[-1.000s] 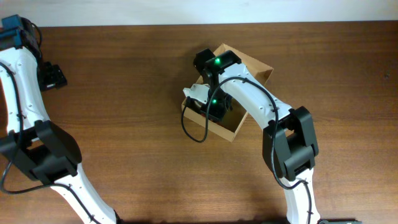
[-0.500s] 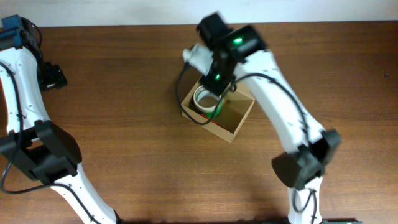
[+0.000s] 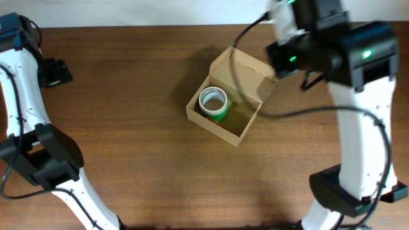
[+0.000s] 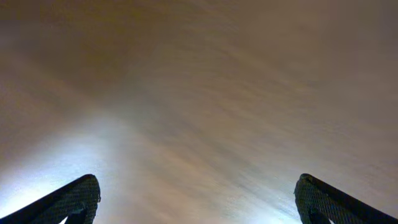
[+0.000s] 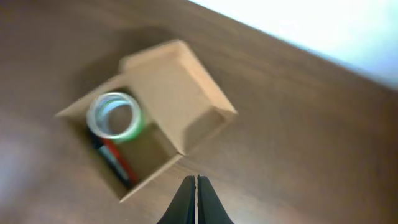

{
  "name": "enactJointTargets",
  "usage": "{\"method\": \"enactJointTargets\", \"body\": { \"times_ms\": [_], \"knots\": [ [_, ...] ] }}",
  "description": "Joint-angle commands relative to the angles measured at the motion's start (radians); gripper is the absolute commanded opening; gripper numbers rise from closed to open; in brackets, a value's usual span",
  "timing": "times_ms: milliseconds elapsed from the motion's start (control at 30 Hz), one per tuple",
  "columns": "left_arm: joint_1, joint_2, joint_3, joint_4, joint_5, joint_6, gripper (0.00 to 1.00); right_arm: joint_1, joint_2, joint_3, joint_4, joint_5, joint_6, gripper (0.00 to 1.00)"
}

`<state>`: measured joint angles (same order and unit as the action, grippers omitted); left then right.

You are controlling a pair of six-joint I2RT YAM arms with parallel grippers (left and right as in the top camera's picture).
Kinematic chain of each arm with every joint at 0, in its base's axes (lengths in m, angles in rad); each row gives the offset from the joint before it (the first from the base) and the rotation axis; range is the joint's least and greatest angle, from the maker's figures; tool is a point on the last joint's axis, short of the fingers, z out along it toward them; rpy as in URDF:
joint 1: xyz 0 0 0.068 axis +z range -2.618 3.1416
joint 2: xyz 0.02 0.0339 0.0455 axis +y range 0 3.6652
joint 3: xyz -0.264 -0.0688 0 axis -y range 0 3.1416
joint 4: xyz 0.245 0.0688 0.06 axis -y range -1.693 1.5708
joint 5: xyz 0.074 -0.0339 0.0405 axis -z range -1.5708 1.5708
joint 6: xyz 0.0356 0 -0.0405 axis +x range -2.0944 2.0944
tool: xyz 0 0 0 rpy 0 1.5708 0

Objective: Pack container
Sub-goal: 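Raise both arms and bring the grippers to the box's lid flaps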

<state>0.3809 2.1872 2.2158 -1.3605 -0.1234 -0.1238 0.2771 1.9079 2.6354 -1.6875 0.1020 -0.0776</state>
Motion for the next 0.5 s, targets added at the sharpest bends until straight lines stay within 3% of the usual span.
{"method": "enactJointTargets", "body": {
  "times_ms": [0, 133, 233, 333, 467],
  "knots": [
    [0.001, 0.006, -0.005, 0.036, 0.377, -0.021, 1.0, -0.119, 0.029, -0.053, 0.02, -0.037, 0.112, 0.04],
    [-0.016, 0.006, -0.005, 0.082, 0.582, -0.021, 1.0, -0.255, 0.063, -0.164, 0.068, -0.086, 0.165, 0.04],
    [-0.045, 0.006, -0.005, 0.082, 0.597, 0.021, 1.0, -0.336, 0.089, -0.305, 0.114, -0.138, 0.165, 0.04],
    [-0.099, 0.006, -0.005, 0.055, 0.619, 0.166, 1.0, -0.385, 0.098, -0.488, 0.204, -0.197, 0.165, 0.04],
    [-0.194, 0.006, -0.005, 0.041, 0.567, 0.186, 1.0, -0.41, 0.098, -0.736, 0.387, -0.269, 0.175, 0.04]
  ]
}}
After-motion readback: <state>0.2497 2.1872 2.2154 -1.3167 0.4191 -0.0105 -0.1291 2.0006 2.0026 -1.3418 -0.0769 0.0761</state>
